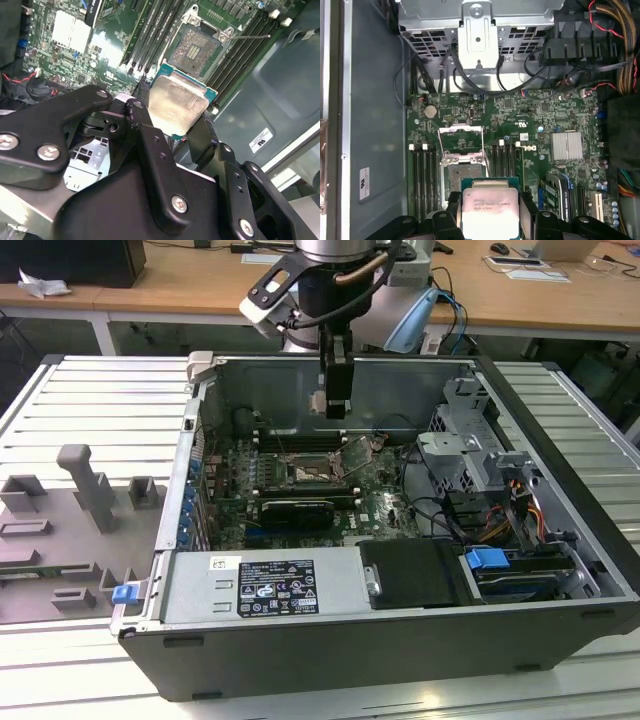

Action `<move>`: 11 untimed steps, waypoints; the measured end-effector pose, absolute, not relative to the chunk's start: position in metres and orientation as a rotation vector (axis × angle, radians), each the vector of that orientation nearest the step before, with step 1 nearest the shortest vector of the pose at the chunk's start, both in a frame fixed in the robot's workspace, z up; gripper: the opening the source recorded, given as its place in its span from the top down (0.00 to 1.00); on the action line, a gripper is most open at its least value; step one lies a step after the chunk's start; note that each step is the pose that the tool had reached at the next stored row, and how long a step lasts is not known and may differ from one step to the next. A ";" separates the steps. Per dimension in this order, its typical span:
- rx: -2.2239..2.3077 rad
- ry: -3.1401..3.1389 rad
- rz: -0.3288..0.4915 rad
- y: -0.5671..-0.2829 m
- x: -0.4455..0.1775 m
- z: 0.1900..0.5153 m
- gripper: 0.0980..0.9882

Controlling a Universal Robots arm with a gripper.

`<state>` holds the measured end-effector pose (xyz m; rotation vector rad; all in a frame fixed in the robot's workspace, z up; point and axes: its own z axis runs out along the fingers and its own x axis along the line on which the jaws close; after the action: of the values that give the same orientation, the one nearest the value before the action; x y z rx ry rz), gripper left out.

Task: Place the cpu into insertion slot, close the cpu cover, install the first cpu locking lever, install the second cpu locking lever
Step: 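Place the cpu into insertion slot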

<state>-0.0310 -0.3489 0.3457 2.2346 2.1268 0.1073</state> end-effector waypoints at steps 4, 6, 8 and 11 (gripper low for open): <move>2.229 2.131 0.106 -0.349 -0.031 0.337 0.50; 2.221 2.140 0.106 -0.349 -0.031 0.334 0.50; 2.219 2.143 0.107 -0.349 -0.031 0.329 0.50; 2.219 2.143 0.106 -0.347 -0.031 0.324 0.50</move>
<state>-0.0309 -0.3472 0.3244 2.2188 2.1431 0.1057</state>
